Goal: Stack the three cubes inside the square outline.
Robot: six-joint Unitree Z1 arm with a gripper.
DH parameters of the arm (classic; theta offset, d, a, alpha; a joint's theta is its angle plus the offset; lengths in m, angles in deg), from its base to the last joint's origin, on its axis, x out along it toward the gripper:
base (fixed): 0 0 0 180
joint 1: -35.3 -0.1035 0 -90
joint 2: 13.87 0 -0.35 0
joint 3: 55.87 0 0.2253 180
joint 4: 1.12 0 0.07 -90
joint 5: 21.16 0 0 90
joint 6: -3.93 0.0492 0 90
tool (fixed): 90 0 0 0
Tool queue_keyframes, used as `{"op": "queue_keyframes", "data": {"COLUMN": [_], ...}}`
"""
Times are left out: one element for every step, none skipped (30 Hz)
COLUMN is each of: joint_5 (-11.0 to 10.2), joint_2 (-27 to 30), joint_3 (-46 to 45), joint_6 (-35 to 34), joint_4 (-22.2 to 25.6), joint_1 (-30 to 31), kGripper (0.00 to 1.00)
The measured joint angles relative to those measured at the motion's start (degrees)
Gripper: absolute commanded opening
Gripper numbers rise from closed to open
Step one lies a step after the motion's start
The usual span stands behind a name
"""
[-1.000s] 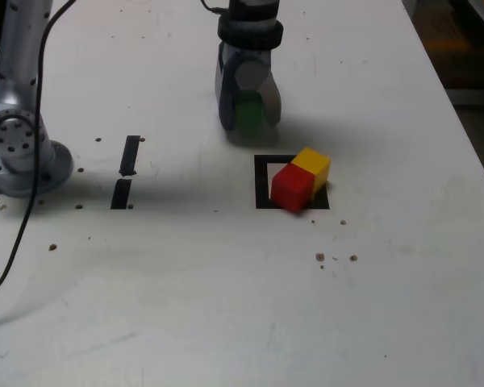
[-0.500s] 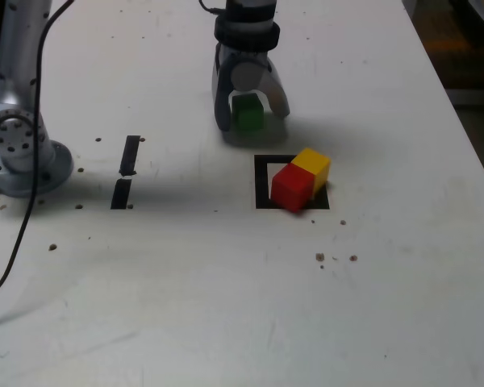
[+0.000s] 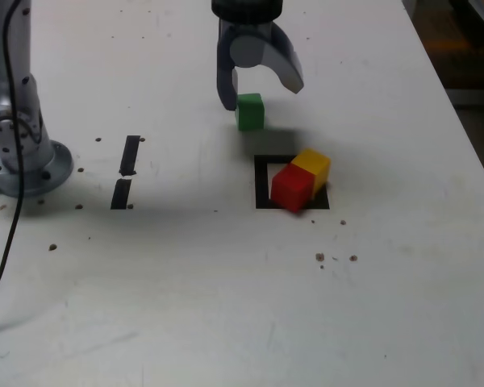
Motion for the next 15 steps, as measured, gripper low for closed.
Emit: {"op": "queue_keyframes", "data": {"joint_5": [-0.1,-0.3,-0.3,-0.4,-0.5,-0.6,-0.6,-0.7,-0.8,-0.9,-1.1,-1.2,-1.4,-1.6,-1.8], "joint_2": [0.3,0.7,1.1,1.5,1.8,2.0,2.1,2.2,2.2,2.2,2.3,2.4,2.5,2.6,2.6], "joint_3": [0.2,0.5,0.8,1.1,1.4,1.5,1.6,1.7,1.8,1.9,2.0,2.1,2.2,2.2,2.2], "joint_6": [0.0,0.0,0.0,0.0,0.0,0.0,0.0,0.0,0.0,0.0,0.0,0.0,0.0,0.0,0.0], "joint_4": [0.3,0.7,1.0,1.3,1.6,1.9,2.1,2.3,2.5,2.7,2.9,3.1,3.3,3.4,3.5], "joint_1": [0.5,1.1,1.8,2.7,3.5,4.3,5.0,5.6,6.3,7.0,7.8,8.7,9.7,10.5,11.3], "kGripper": [0.87,0.87,0.87,0.87,0.87,0.87,0.87,0.87,0.87,0.87,0.87,0.87,0.87,0.87,0.87]}}
